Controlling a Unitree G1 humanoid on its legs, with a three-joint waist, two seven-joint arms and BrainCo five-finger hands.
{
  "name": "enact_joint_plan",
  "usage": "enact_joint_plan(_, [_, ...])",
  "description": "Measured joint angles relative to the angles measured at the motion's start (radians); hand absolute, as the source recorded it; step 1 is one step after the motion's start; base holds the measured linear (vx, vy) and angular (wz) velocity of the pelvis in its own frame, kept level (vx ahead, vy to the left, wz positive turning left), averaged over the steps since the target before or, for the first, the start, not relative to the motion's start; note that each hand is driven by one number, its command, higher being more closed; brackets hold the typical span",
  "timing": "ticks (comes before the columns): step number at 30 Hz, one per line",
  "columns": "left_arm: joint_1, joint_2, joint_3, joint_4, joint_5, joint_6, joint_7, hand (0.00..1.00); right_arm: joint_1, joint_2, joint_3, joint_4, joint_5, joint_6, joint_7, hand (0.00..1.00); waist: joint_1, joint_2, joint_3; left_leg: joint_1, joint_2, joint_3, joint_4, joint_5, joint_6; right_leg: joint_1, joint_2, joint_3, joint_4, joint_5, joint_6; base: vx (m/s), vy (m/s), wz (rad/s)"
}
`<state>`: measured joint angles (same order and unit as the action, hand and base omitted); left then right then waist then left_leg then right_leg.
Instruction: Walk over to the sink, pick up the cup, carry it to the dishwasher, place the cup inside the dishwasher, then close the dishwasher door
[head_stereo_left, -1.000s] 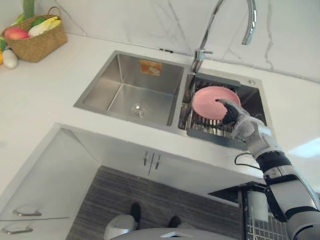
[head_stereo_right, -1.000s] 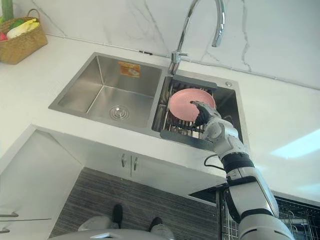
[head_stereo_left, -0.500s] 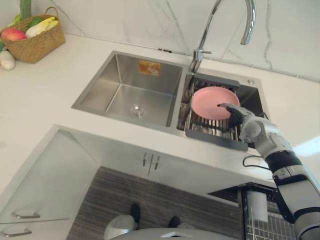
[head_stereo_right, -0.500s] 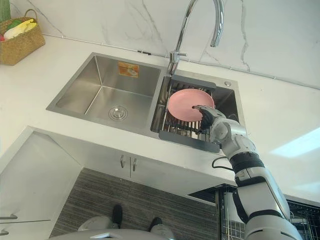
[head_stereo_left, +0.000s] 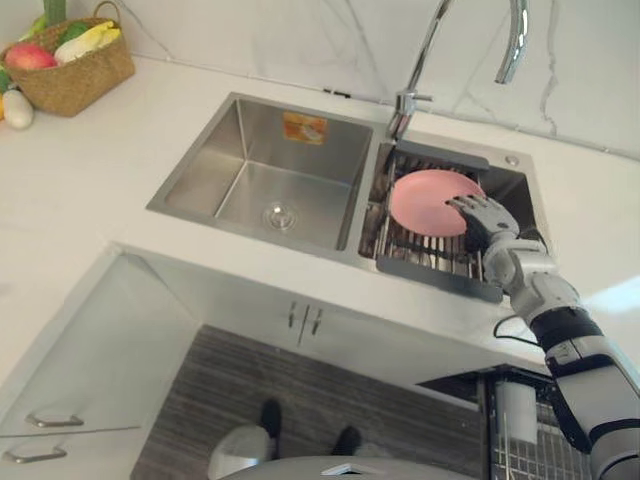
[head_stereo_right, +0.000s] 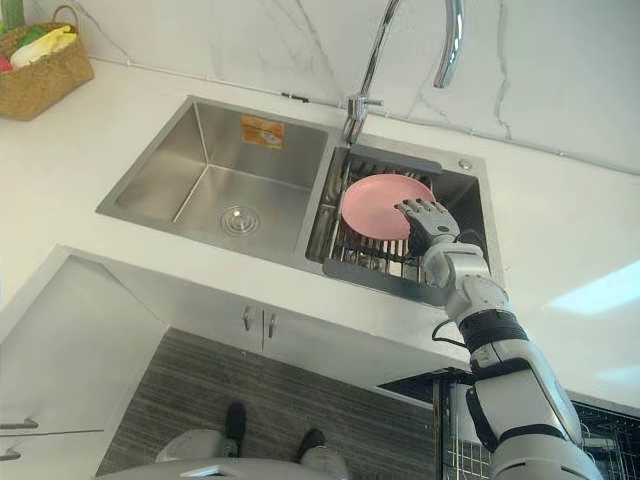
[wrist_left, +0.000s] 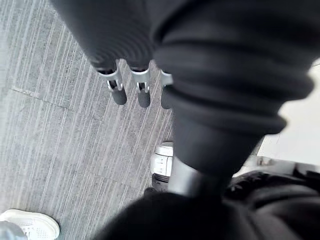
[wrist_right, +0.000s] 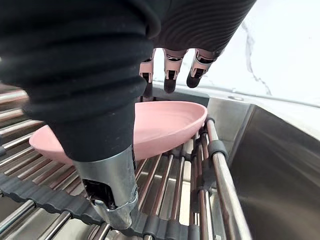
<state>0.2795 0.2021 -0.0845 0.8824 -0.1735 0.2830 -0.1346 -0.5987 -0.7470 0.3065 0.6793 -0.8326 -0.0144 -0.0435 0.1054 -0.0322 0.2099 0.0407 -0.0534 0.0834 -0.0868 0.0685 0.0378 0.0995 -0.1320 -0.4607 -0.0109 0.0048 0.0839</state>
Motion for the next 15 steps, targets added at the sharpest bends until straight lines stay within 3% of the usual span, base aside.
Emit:
enact_joint_plan(10, [-0.037,0.000,-0.005,-0.003,-0.044,-0.021,0.001,0.00,-0.089,-0.001,0.013,0.006,0.002,0.040,-0.039,0.00,0.003,0.020,0.074,-0.061,0.001,-0.025,0.000,0.024,-0.001,-0.059,0.000,-0.020,0.020,0.005,-0.008,-0.01,0.011,0.09])
enact_joint_plan(15, [-0.050,0.005,-0.033,-0.003,-0.060,-0.037,0.007,0.00,-0.140,-0.013,0.047,0.006,0.007,0.063,-0.127,0.00,0.002,0.030,0.101,-0.071,0.001,-0.030,0.000,0.030,0.001,-0.071,-0.001,-0.020,0.027,0.004,-0.009,0.00,0.006,0.01])
